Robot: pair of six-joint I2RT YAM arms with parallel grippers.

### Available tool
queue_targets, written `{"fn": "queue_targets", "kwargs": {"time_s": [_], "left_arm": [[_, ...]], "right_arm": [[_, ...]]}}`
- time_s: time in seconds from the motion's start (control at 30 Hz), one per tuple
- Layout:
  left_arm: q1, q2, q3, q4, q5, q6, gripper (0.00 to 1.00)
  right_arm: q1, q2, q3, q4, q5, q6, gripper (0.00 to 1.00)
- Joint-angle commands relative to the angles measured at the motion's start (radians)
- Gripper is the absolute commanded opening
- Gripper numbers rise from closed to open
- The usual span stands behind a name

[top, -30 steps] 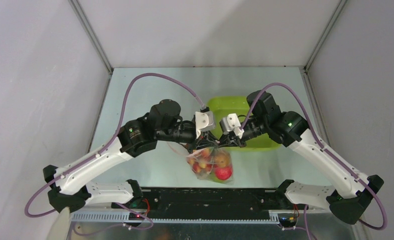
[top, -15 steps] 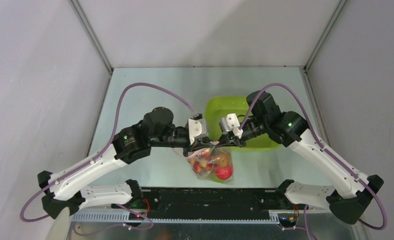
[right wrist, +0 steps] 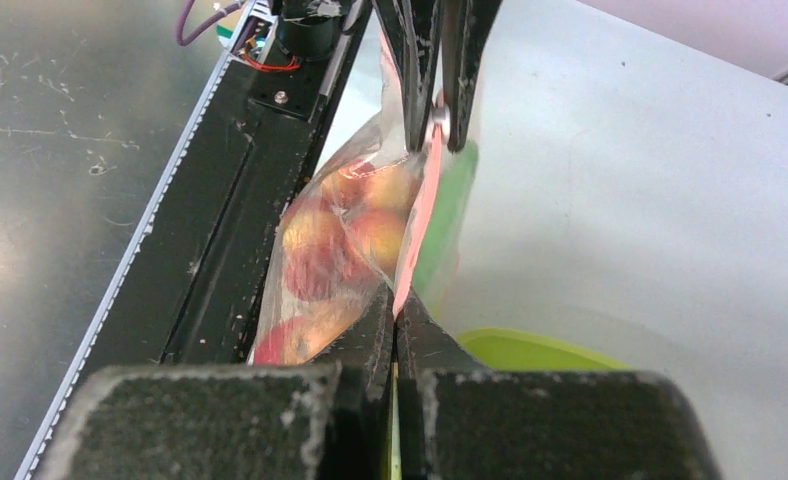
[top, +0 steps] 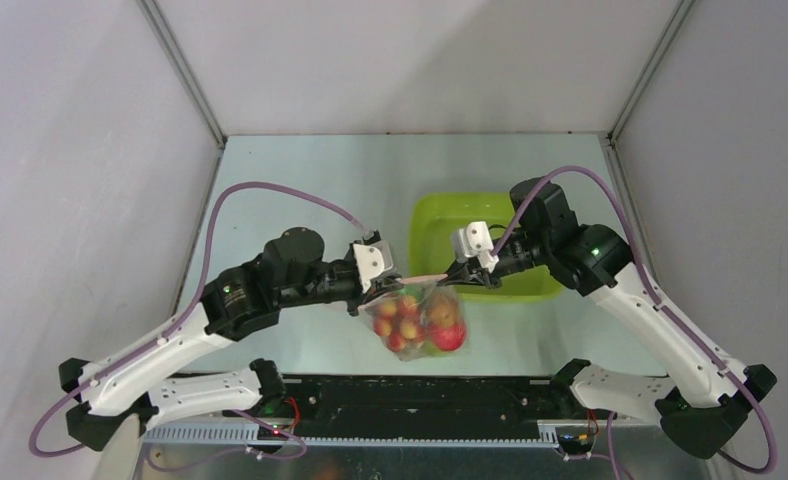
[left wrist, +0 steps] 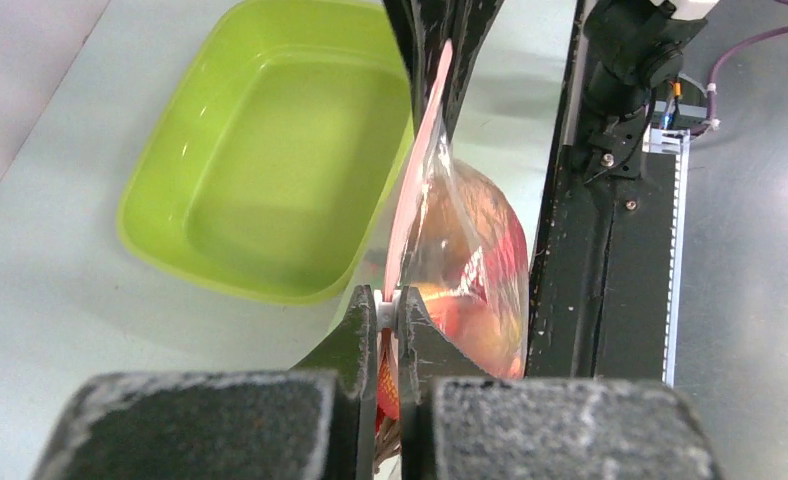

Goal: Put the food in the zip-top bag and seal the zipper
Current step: Zip the zipper food storage bag at the center of the board.

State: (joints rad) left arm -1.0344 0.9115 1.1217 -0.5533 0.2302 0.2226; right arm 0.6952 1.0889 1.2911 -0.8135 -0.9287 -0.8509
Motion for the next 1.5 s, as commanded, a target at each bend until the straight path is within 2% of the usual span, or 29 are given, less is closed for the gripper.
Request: {"fn": "queue_targets", "kwargs": {"time_s": [0.0,0.4,0.6,0.77,1.23,1.47], "left_arm": [[0.004,-0.052,-0.001,-0.145,-0.159,-0.038,0.0],[0.005,-0.056,0.041,-0.322,-0.303,-0.142,0.0],[0.004,-0.112,0.001,-0.339,-0.336,-0.166,0.0],[0.005,-0.101,-0.02,-0.368,-0.37,-0.199,0.0],[0.005,-0.211,-0.099,-0.433,-0.663,-0.327,0.0],[0.005,-0.222,-0.088,-0.451,-0.757,-0.35,0.0]], "right_arm": [[-0.043,-0.049,0.041,-0.025,-0.011,-0.013,0.0],[-0.113,-0.082,-0.008,0.045,0.01,0.053,0.0],[-0.167,-0.144,-0.072,0.083,0.017,0.086,0.0],[-0.194,-0.164,-0.092,0.087,0.03,0.101,0.0],[-0.235,-0.169,-0.12,0.109,0.049,0.118,0.0],[-0.244,-0.175,-0.121,0.108,0.062,0.118,0.0]]}}
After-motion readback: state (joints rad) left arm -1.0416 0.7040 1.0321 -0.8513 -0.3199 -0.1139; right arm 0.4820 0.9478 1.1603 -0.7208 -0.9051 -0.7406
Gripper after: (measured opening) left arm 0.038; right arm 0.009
